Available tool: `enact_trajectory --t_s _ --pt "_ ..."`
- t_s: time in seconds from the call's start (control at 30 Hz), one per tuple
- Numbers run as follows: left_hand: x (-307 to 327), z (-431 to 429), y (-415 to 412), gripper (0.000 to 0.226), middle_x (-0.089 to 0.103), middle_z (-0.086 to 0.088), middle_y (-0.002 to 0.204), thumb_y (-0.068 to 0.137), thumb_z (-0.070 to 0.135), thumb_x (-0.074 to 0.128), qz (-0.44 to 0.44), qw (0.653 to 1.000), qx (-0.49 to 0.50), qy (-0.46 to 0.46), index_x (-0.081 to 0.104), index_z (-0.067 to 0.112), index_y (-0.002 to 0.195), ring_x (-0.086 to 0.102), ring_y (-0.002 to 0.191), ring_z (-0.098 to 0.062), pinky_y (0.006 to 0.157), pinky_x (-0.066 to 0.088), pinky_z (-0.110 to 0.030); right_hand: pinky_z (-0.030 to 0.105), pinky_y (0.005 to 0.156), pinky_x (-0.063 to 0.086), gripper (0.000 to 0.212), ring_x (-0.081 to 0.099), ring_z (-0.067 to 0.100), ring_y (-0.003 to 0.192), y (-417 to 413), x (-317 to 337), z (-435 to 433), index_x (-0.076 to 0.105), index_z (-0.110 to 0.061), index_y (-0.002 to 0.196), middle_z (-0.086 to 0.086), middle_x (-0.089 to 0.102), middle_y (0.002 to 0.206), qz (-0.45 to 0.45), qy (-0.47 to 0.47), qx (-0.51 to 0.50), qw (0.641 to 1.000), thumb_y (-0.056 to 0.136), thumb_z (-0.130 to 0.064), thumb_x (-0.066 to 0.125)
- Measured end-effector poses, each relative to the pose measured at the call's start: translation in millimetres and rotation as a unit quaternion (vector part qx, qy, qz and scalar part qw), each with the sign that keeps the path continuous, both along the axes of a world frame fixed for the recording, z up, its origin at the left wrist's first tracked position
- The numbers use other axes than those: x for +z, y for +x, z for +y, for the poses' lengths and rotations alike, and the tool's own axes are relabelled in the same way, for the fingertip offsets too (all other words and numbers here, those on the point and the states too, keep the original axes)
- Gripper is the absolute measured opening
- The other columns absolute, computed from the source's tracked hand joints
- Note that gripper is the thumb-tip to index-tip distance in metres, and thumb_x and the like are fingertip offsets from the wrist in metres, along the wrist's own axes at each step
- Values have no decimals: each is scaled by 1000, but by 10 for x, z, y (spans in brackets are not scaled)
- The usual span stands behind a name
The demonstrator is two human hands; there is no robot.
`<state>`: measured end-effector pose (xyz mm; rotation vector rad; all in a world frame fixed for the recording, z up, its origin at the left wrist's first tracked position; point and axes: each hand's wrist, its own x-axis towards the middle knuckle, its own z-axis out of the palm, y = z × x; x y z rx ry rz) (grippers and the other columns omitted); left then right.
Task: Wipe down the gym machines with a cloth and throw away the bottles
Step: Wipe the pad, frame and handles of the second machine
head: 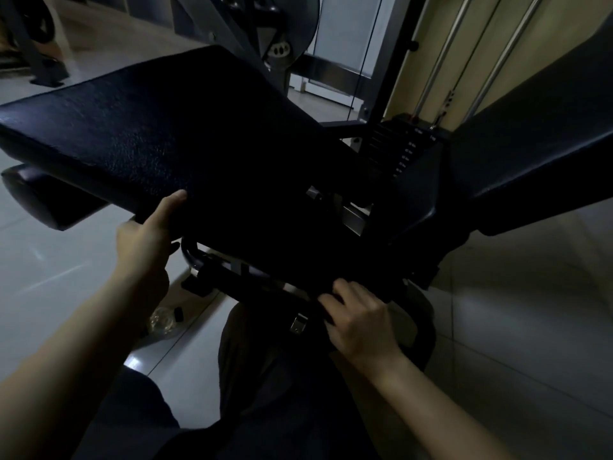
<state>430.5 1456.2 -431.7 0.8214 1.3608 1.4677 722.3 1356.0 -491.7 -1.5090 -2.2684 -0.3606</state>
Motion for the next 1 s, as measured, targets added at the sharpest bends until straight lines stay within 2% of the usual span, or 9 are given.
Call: enact_trajectory --t_s 0.17,0.23,0.3,0.37,0.47,0.57,0.7,0.9,1.0 --pt "-18 5 49 48 78 2 104 83 47 76 -18 999 28 -2 72 12 115 74 96 -13 83 52 -28 35 66 54 28 60 26 86 -425 221 -35 69 -9 112 10 59 100 109 59 29 992 87 -18 62" --pt "-8 -1 50 49 78 2 104 82 48 77 -16 999 27 -7 72 13 115 74 96 -13 83 52 -30 38 76 49 33 56 30 94 -819 408 201 66 -10 118 14 58 107 103 67 82 989 86 -14 61" --pt "-2 -11 35 53 78 2 106 80 50 77 -16 1000 23 -11 71 13 117 73 97 -12 86 51 -33 42 79 44 34 52 32 97 -1106 534 421 66 -14 118 13 56 111 43 59 102 992 85 -14 57" --pt "3 -19 20 55 77 2 107 80 50 78 -18 1000 17 -10 70 13 120 73 98 -12 89 51 -34 44 78 43 30 51 31 97 -1120 539 483 65 -18 113 10 54 112 0 48 78 996 86 -16 52" --pt "19 -39 12 49 78 5 106 83 48 77 -24 1000 2 -14 71 16 119 72 98 -9 91 49 -33 42 74 48 30 55 28 91 -761 387 306 66 -18 107 9 55 108 29 20 35 999 91 -21 41" --pt "0 -56 9 49 78 5 107 82 48 77 -29 999 -1 -18 71 17 120 72 99 -9 92 49 -32 42 65 55 20 61 29 82 -288 121 76 67 -16 98 10 57 104 44 0 -15 999 84 -16 52" --pt "-3 -48 37 55 77 5 107 80 50 78 -31 999 7 -19 69 15 123 72 99 -9 92 49 -33 42 63 58 25 65 27 81 166 -196 -217 69 -12 101 9 57 104 126 -28 -78 989 88 -30 58" --pt "50 -92 44 49 77 6 107 83 47 77 -37 999 -7 -27 71 17 120 72 101 -9 94 49 -32 38 82 56 36 59 27 99 -587 123 42 63 -11 121 11 54 116 137 -17 67 988 86 -11 58" --pt "61 -106 14 45 78 8 104 82 46 77 -39 999 -8 -30 72 18 117 71 101 -8 96 48 -33 39 72 55 30 59 25 91 -629 157 174 65 -12 117 7 55 110 92 -21 69 993 87 -14 61"
